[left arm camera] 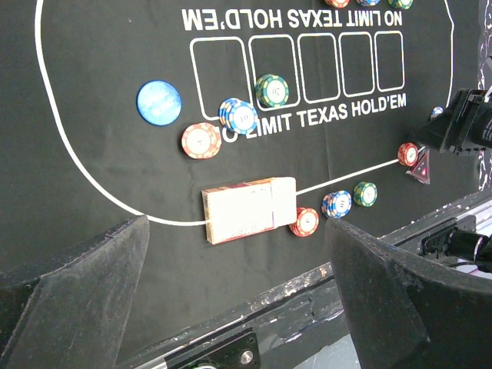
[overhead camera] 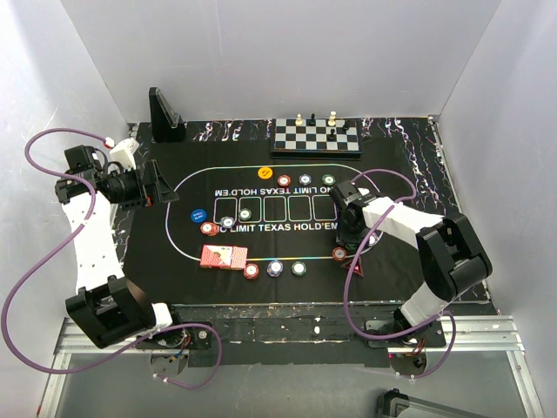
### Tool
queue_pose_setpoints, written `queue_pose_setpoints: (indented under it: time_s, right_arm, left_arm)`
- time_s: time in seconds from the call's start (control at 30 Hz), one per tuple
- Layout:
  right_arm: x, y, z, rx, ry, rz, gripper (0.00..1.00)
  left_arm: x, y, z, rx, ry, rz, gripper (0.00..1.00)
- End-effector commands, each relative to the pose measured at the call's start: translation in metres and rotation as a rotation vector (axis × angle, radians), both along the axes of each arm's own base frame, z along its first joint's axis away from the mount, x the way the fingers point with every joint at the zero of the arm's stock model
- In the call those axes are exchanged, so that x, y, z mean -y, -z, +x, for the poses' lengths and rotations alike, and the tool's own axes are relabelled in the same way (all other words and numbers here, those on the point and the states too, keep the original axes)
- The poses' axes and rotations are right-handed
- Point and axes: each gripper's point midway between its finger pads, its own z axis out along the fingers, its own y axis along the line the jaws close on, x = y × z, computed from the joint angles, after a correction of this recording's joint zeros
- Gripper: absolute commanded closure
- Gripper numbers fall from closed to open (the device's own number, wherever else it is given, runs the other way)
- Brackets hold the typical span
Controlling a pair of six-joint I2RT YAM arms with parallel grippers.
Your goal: Distribute texas hold em gaming equipment
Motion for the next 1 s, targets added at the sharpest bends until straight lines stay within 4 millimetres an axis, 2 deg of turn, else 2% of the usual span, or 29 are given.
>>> queue_pose_setpoints:
  time_s: [0.0,0.17,0.23,0.33,0.6,0.8,0.97]
  right_arm:
    - [0.014,-0.001,-0.015,-0.036,0.031,-0.044,0.78]
    - [0.015,0.001,-0.02,-0.05,0.047,-0.04,0.73]
    - [0.016,0.002,-0.022,-0.056,0.05,-0.043,0.66]
    - [0.016,0.003,-0.023,-0.061,0.053,-0.042,0.51]
    - [0.011,-0.016,-0.018,-0.022,0.054,-0.011,0.3]
    - [0.004,-0.053,-0.01,0.054,0.04,0.021,0.28]
    - [-0.009,-0.105,0.002,0.155,0.012,0.063,0.29]
  left_arm:
    - [0.002,-0.009,0.001,0.043,0.011,-0.002,0.0]
    - [0.003,-0.009,0.0,0.044,0.016,-0.002,0.0]
    - [0.003,-0.009,-0.001,0.045,0.023,-0.003,0.0]
    - [0.007,-0.009,-0.002,0.056,0.054,-0.013,0.0]
    - [0.013,-0.004,-0.004,0.063,0.149,-0.003,0.0]
    - [0.029,0.004,-0.009,0.062,0.265,0.011,0.0]
    - [0.061,0.021,-0.022,0.075,0.463,0.051,0.0]
